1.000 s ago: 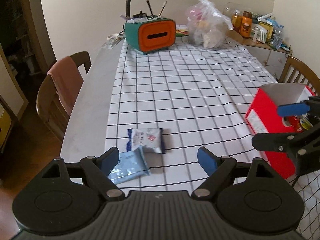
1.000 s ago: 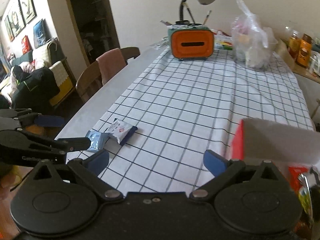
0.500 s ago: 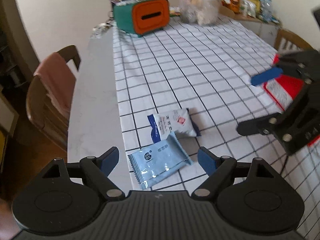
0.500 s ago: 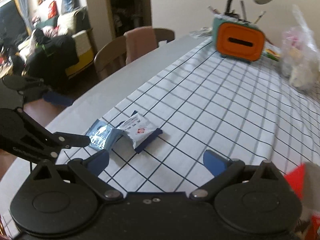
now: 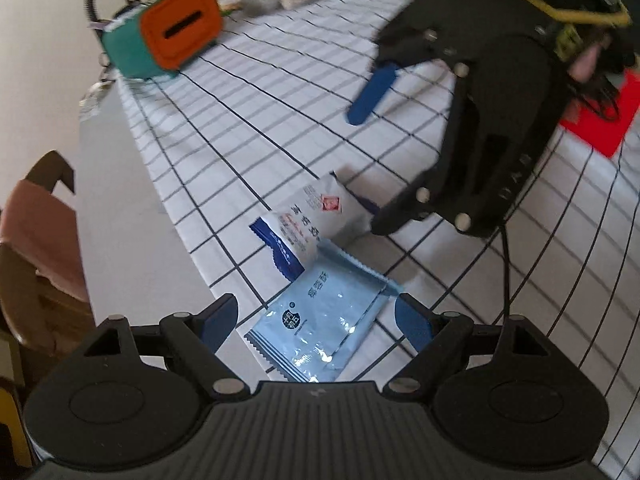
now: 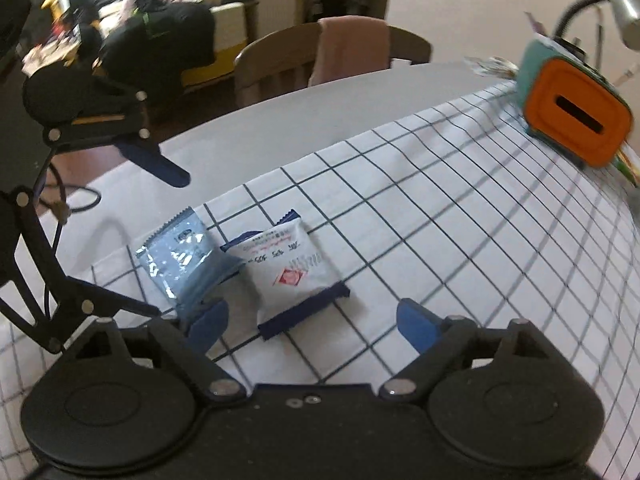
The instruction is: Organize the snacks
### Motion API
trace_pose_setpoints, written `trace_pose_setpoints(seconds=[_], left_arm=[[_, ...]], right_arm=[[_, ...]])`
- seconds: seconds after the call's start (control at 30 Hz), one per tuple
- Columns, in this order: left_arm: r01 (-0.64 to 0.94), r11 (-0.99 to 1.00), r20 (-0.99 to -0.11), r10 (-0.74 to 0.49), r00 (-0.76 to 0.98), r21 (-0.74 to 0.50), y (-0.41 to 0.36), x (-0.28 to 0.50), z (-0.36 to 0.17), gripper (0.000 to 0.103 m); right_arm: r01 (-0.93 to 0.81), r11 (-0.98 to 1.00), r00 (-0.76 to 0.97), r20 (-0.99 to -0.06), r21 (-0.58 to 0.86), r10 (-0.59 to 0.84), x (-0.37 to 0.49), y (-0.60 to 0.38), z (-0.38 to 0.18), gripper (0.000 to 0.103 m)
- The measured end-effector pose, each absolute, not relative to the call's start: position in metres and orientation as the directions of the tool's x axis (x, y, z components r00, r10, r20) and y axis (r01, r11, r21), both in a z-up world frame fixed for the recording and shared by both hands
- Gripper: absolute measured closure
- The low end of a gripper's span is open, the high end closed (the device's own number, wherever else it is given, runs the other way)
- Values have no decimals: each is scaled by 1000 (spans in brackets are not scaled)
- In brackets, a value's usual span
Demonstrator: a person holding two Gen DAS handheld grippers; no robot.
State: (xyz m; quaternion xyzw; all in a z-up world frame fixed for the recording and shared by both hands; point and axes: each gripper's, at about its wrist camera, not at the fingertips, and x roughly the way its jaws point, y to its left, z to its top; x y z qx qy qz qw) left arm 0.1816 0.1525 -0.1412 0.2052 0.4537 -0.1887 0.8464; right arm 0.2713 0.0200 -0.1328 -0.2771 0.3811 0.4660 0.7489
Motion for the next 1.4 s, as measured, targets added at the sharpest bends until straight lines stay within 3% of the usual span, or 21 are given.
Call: trace_pose_setpoints(seconds=[0.53,0.6,0.77,0.93,1.4], left_arm=[[616,781,-884,-213,416,102,158,203,-157,17],[611,788,-888,-228,399,73,160,206,-157,20],[587,809,-892,-264,367,2,163,209,-155,45],[543,840,-897,-236,373,5,161,212,-153,55],[343,939,-897,-149,416,4,158,201,-143,55]], right_arm=[[-960,281,149,-852,-3,502,286,53,-155,31],[-958,287,154,-848,-3,506,285,52,-155,32],[-947,322,180,-837,-5,516,280,44,-153,47],[-908,418,237,-831,-6,503,273,40,-152,52],[-762,647,391,-824,-40,410,249,12,-136,55]])
